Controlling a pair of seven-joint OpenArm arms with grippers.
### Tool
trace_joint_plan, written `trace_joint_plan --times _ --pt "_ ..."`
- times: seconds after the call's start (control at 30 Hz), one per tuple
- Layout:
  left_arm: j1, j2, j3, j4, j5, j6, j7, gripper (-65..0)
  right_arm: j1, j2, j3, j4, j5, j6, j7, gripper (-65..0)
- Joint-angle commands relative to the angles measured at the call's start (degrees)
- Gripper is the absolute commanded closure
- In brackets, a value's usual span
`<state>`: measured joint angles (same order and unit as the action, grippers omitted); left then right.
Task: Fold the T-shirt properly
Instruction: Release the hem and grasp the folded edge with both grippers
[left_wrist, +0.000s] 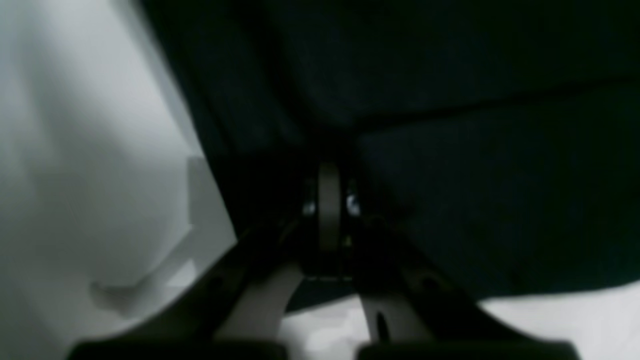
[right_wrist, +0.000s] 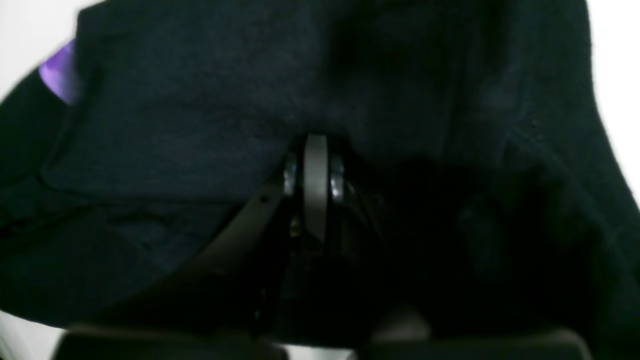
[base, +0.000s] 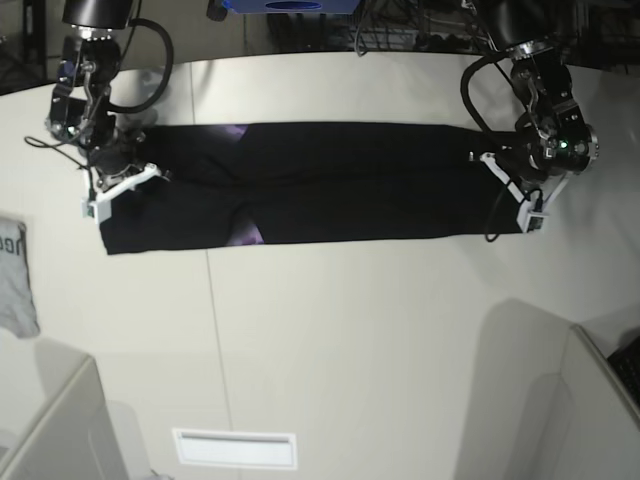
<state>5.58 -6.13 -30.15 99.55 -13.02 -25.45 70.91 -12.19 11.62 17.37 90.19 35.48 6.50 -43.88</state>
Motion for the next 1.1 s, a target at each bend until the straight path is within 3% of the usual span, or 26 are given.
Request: trace_joint_plan --times 0.0,0.1,0.37,0.43,0.53,0.63,0.83,1.07 --pt "-1.6 -1.5 -2.1 3.0 0.4 0.0 1.3 0.0 0.4 0.8 0.3 2.6 0.9 0.2 1.1 0.0" --pt "-3.9 -1.7 -4.7 8.5 0.3 -0.2 5.2 0.0 0.4 0.8 0.3 6.6 0.9 0.2 1.1 0.0" --pt "-3.9 -1.8 -13.2 10.8 0.2 -0.6 5.3 0.0 -1.0 0.8 0.3 15.2 1.0 0.1 0.9 0.0" --pt "-3.3 -1.7 -15.9 10.0 0.1 -4.0 5.0 -20.1 -2.0 0.8 0.3 17.5 1.0 0.1 0.9 0.0" --pt "-2.3 -1.6 -19.7 7.6 -3.6 -11.5 2.1 -45.7 -2.7 0.8 0.0 19.0 1.0 0.1 0.9 0.0" --pt "-1.8 -1.7 -21.3 1.3 -7.9 -13.1 0.2 -57.3 -2.6 0.8 -0.2 19.0 1.0 0.1 0.9 0.0" --pt "-1.6 -1.6 -21.1 -8.4 -9.5 -13.1 -4.5 -52.2 -2.5 0.7 -0.2 19.0 1.0 0.1 -1.4 0.0" --pt "-2.2 -1.3 -21.0 -9.7 -9.6 -13.1 -4.6 -51.0 -2.6 0.6 -0.2 19.0 1.0 0.1 -2.6 0.0"
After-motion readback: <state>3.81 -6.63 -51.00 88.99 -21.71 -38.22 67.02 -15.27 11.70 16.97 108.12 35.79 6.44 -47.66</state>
